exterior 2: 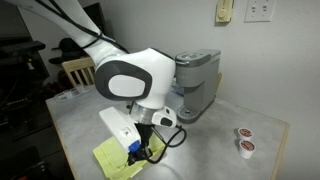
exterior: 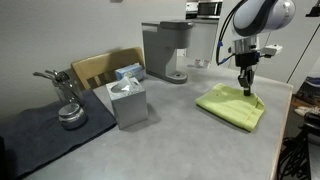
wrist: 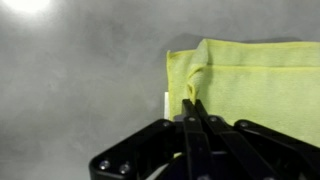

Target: Unfold the yellow towel once from right to left

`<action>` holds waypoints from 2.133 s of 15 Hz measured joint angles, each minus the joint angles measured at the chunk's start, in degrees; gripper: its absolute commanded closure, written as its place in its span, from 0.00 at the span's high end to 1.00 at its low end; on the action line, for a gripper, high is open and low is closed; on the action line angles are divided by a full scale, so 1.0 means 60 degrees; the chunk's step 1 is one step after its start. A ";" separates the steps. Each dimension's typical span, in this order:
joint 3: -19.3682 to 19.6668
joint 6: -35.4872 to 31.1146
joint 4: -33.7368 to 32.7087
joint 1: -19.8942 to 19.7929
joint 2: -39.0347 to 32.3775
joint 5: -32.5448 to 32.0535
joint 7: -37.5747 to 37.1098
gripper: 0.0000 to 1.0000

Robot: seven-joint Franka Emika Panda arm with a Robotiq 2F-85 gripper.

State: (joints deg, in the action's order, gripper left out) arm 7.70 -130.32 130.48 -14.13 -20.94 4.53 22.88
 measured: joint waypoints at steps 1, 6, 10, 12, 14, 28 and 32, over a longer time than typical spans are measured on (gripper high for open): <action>-0.0049 0.0019 0.0008 0.0002 0.0142 0.0000 0.0054 0.01; -0.0299 0.0345 0.0081 0.0029 0.0834 0.0000 0.0401 0.01; -0.0488 0.0888 0.0168 0.0077 0.1185 0.0053 0.0928 0.01; -0.0554 0.1190 0.0208 0.0133 0.1212 0.0054 0.1214 0.01; -0.0623 0.1465 0.0254 0.0190 0.1211 0.0053 0.1495 0.01; -0.0821 0.2329 0.0144 0.0659 0.1226 0.0067 0.2711 0.01; -0.0964 0.2608 0.0003 0.0694 0.1225 0.0322 0.3003 0.01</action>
State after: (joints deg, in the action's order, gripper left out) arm 1.92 -114.67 130.50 -9.96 -13.60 6.46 40.90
